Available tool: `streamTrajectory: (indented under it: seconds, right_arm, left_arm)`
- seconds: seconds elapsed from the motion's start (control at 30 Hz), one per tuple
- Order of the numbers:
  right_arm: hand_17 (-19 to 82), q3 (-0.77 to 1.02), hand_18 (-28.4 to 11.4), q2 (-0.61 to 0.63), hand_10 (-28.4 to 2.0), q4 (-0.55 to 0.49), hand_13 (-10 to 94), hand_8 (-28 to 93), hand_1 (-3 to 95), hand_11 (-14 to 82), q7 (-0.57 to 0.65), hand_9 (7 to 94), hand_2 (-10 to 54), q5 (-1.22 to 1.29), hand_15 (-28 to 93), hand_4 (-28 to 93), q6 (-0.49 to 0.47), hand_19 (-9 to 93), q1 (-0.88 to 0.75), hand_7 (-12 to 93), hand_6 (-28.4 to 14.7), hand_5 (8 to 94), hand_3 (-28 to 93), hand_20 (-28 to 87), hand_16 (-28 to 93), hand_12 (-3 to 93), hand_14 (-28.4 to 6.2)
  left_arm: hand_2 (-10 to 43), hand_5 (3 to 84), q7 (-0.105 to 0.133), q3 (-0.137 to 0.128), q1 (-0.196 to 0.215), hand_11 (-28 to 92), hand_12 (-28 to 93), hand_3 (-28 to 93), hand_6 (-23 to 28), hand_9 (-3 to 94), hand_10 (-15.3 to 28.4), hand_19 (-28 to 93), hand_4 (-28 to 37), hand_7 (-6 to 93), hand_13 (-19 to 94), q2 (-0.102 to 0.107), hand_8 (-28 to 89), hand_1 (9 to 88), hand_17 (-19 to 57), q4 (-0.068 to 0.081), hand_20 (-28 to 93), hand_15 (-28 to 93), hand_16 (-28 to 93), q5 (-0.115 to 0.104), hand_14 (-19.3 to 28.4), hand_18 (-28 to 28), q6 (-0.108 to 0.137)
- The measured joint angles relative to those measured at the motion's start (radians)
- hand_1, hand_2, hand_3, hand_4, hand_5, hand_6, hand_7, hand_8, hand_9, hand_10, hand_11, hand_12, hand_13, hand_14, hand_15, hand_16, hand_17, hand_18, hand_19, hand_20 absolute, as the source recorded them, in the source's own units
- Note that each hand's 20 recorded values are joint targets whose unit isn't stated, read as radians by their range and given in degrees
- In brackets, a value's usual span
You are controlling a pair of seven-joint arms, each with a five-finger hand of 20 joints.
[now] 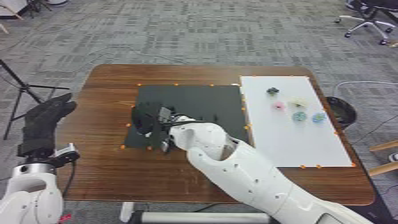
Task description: Arrange flowers
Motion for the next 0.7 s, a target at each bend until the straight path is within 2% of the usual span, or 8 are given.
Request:
streamTrajectory:
  seconds: [0.17,0.37,0.57,0.7]
  right_arm:
    - [47,-0.014,-16.4,0.0,-6.8,0.001,89,6,58.4,3.2,0.017,82.8,-9.3,0.003,43,-17,0.032,64,-0.005,30,4.1,71.5,57,50,37,18.2,-2.1]
    - [44,-0.019,-15.9,0.0,-6.5,-0.003,86,4,56.2,6.7,0.021,75.9,-5.0,0.04,44,-16,0.023,65,-0.009,26,3.6,68.9,55,49,36,13.4,-2.5]
    - [42,-0.002,-16.5,-0.004,-6.6,-0.021,84,5,52.4,8.8,0.014,67.4,-3.7,0.064,43,-16,-0.062,63,-0.016,21,2.4,64.9,55,48,34,8.6,-3.2]
    - [40,0.012,-17.2,-0.009,-7.4,-0.022,82,1,46.2,8.3,0.01,62.8,-2.5,0.054,43,-17,-0.113,62,-0.019,16,1.6,61.2,61,48,34,7.5,-4.2]
  left_arm:
    - [1.7,50.0,0.002,0.002,-0.002,21,14,69,3.5,52.0,14.1,13,-21.7,14.9,42,0.0,-7,27.3,8.8,0.0,20,15,2,0.0,16.3,12.6,-0.003]
    - [1.7,50.3,0.003,0.005,-0.003,21,14,69,3.4,52.0,14.1,13,-21.7,15.0,42,0.0,-7,27.4,8.7,0.002,20,15,2,0.0,16.4,12.6,-0.007]
    - [1.7,50.4,0.003,0.009,-0.006,22,14,69,3.5,52.0,14.1,13,-21.6,14.9,42,0.0,-7,27.3,8.7,0.002,20,15,2,-0.001,16.5,12.6,-0.007]
    - [1.7,50.5,0.003,0.01,-0.007,22,14,69,3.5,52.0,14.1,13,-21.7,15.0,42,0.0,-7,27.4,8.7,0.002,20,15,2,-0.001,16.5,12.6,-0.007]
